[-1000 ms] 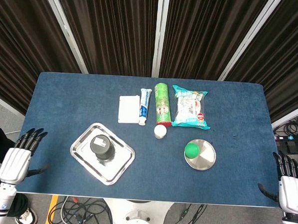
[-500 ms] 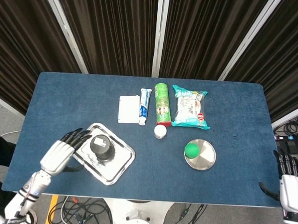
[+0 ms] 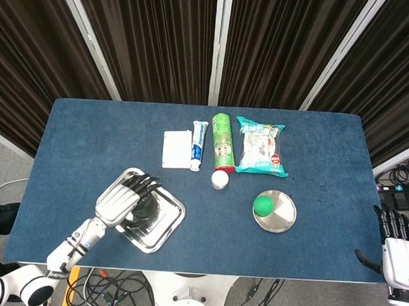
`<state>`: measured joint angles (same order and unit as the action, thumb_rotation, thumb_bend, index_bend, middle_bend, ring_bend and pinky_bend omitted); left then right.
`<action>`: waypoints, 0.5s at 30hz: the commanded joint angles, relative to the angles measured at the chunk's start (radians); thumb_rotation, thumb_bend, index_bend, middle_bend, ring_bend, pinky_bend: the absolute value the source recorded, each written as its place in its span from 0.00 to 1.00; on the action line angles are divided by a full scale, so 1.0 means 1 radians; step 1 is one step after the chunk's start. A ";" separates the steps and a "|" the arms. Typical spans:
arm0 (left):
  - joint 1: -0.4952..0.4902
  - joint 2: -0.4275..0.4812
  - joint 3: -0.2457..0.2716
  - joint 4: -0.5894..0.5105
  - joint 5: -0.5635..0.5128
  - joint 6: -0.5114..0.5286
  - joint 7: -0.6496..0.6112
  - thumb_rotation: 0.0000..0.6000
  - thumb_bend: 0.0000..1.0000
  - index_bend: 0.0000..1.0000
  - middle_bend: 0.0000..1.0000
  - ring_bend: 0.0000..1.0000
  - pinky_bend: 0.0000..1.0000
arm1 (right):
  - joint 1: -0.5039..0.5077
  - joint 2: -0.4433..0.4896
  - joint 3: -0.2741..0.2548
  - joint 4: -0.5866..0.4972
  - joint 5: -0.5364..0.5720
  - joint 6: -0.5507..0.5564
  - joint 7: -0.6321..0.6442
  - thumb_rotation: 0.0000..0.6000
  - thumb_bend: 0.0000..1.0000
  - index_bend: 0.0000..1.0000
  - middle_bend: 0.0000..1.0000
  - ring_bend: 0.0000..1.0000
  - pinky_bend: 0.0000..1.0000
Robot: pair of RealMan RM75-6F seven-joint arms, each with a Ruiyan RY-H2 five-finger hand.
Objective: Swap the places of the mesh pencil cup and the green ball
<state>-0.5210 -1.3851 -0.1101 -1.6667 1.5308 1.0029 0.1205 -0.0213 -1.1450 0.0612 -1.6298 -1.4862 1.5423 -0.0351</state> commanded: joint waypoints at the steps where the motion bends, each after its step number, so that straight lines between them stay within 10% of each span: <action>1: -0.024 -0.015 -0.005 0.029 -0.024 -0.026 -0.007 1.00 0.10 0.10 0.04 0.01 0.12 | 0.001 -0.002 0.000 0.003 0.003 -0.003 0.002 1.00 0.09 0.00 0.00 0.00 0.00; 15: -0.114 -0.038 -0.006 0.104 -0.097 -0.133 -0.047 1.00 0.20 0.17 0.21 0.16 0.43 | 0.002 -0.009 0.000 0.021 0.017 -0.013 0.012 1.00 0.09 0.00 0.00 0.00 0.00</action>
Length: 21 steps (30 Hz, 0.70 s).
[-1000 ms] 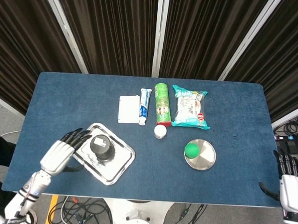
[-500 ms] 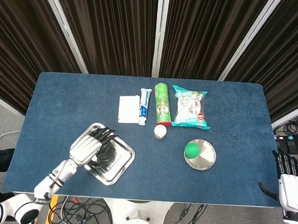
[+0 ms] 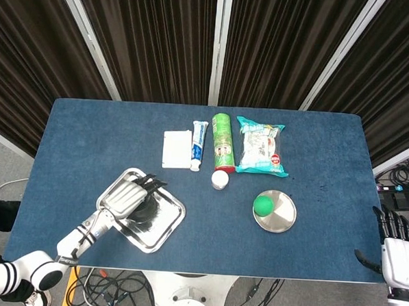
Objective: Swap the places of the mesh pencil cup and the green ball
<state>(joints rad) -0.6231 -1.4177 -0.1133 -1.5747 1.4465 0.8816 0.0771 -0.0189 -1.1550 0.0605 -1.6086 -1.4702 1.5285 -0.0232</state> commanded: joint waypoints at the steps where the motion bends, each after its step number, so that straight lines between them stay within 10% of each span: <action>1: -0.015 -0.007 -0.004 0.016 -0.017 -0.012 -0.004 1.00 0.22 0.20 0.23 0.18 0.46 | -0.001 0.001 0.001 0.000 0.003 0.000 0.001 1.00 0.09 0.00 0.00 0.00 0.00; 11: -0.025 -0.021 0.002 0.018 -0.015 0.032 0.011 1.00 0.28 0.45 0.41 0.33 0.62 | 0.001 -0.006 0.001 0.013 0.011 -0.009 0.012 1.00 0.09 0.00 0.00 0.00 0.00; 21: -0.106 -0.006 -0.044 -0.087 0.005 0.012 0.054 1.00 0.28 0.47 0.42 0.34 0.63 | -0.002 0.001 0.006 0.008 0.011 0.002 0.013 1.00 0.09 0.00 0.00 0.00 0.00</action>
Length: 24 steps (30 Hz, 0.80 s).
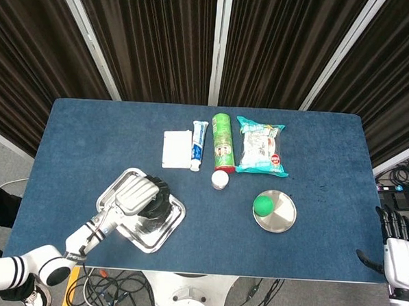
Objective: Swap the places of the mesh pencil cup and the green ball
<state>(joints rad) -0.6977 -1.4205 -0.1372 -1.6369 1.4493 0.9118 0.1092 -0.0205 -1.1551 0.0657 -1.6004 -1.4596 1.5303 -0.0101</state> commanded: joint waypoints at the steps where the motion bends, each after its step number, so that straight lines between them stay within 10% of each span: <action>1: -0.045 -0.010 -0.029 -0.032 0.000 -0.027 0.030 1.00 0.28 0.47 0.42 0.34 0.63 | -0.001 0.001 0.001 0.000 0.002 0.001 0.000 1.00 0.09 0.00 0.00 0.00 0.00; 24: -0.325 -0.300 -0.124 0.211 -0.152 -0.183 0.107 1.00 0.28 0.45 0.42 0.34 0.63 | -0.025 -0.002 0.009 0.076 0.038 0.005 0.098 1.00 0.09 0.00 0.00 0.00 0.00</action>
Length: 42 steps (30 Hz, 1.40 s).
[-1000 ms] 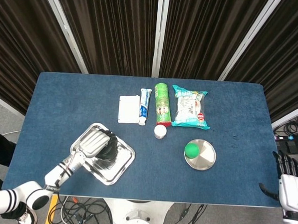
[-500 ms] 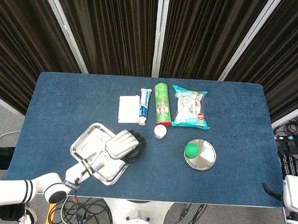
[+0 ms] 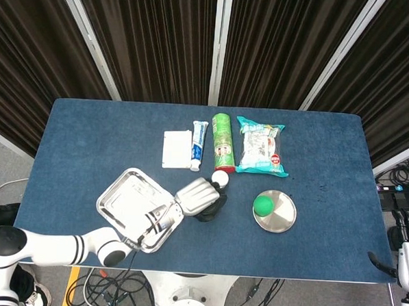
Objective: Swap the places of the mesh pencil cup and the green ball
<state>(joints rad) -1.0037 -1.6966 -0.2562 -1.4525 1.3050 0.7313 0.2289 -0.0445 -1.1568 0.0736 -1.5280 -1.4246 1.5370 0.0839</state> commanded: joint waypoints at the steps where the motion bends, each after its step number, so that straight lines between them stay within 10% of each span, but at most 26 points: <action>1: -0.023 -0.030 -0.006 0.035 -0.007 -0.002 -0.017 1.00 0.28 0.45 0.42 0.34 0.63 | -0.001 -0.001 0.001 0.007 0.004 -0.004 0.007 1.00 0.09 0.00 0.00 0.00 0.00; 14: -0.068 -0.086 0.013 0.145 0.037 0.011 -0.108 1.00 0.25 0.35 0.35 0.29 0.59 | -0.003 -0.011 0.003 0.029 0.006 -0.010 0.029 1.00 0.09 0.00 0.00 0.00 0.00; 33: -0.075 -0.046 0.046 0.117 0.086 0.046 -0.161 1.00 0.09 0.11 0.06 0.01 0.22 | -0.006 -0.014 0.008 0.035 0.009 -0.009 0.034 1.00 0.09 0.00 0.00 0.00 0.00; 42: 0.039 0.140 0.108 -0.147 0.051 0.166 0.036 1.00 0.09 0.11 0.06 0.01 0.21 | -0.003 -0.004 0.008 0.029 -0.003 -0.007 0.033 1.00 0.09 0.00 0.00 0.00 0.00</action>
<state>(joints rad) -1.0292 -1.6441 -0.1833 -1.4851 1.3836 0.8346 0.1639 -0.0478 -1.1614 0.0822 -1.4989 -1.4276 1.5304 0.1177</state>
